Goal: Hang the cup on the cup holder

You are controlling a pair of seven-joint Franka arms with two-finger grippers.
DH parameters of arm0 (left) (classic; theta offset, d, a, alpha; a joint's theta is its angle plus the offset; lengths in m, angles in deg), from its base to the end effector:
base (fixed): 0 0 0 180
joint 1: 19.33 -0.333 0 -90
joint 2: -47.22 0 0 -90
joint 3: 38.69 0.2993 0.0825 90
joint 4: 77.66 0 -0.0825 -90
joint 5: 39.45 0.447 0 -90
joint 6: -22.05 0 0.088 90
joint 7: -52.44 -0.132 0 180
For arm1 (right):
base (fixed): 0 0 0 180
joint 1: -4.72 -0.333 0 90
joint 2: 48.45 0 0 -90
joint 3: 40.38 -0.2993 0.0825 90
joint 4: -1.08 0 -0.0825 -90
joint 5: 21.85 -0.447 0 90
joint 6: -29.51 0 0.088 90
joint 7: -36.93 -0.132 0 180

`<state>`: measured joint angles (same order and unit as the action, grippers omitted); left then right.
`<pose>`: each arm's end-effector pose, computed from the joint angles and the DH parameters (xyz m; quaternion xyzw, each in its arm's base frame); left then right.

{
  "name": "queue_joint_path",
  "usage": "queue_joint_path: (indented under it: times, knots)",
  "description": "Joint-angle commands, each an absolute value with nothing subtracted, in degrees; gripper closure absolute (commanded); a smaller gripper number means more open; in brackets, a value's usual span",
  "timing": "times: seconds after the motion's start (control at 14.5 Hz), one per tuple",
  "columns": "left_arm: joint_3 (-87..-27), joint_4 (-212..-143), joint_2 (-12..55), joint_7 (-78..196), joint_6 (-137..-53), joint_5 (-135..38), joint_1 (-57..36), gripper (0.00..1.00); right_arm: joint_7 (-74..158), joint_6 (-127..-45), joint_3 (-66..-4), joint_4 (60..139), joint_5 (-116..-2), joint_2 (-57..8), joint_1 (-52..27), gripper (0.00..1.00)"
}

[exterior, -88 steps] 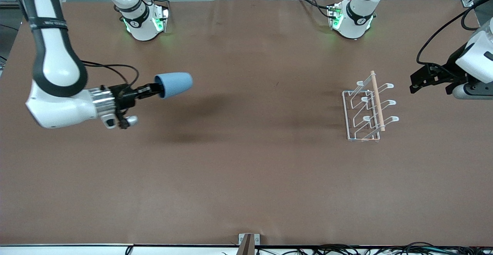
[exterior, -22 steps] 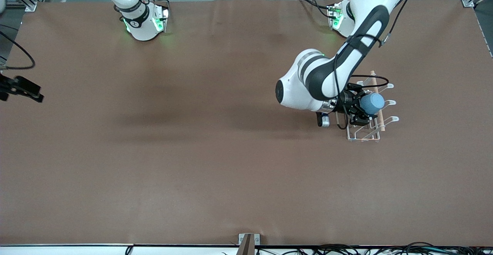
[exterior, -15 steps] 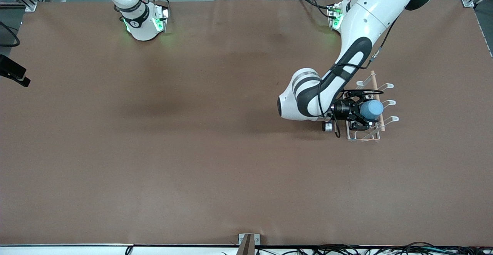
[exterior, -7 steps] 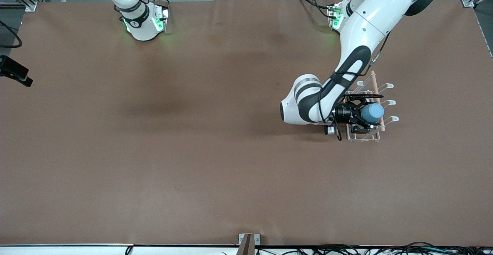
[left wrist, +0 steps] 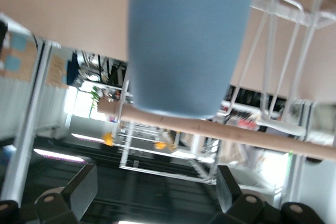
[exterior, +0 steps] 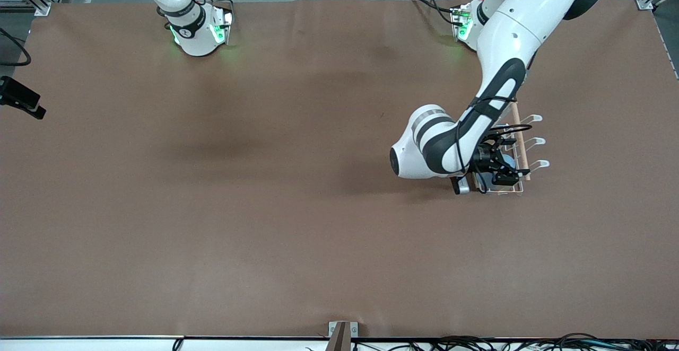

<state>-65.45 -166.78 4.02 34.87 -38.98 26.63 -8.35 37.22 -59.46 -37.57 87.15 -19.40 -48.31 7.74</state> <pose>0.5894 -0.2316 0.1938 -0.6524 0.4280 0.4021 0.4790 0.6143 -0.0684 0.6165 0.9983 -0.0492 0.0229 0.0227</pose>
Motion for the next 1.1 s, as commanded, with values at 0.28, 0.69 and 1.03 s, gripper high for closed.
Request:
queue_joint_path:
  times: [0.28,0.69,1.03]
  knots:
    - [-55.07,-164.58,22.93,62.05,-55.27,-2.38,-9.67,0.00,36.05,-59.09,-37.56,88.44,-19.57,-49.59,7.53,0.00]
    - [-43.71,-167.04,36.91,64.13,-64.61,-24.04,-10.54,0.00,33.33,-59.09,-37.56,88.44,-20.97,-49.59,7.62,0.00]
    - [-40.99,-173.72,47.73,58.43,-69.62,-37.76,-15.99,0.00,33.24,-58.21,-37.56,88.44,-20.98,-49.59,7.53,0.00]
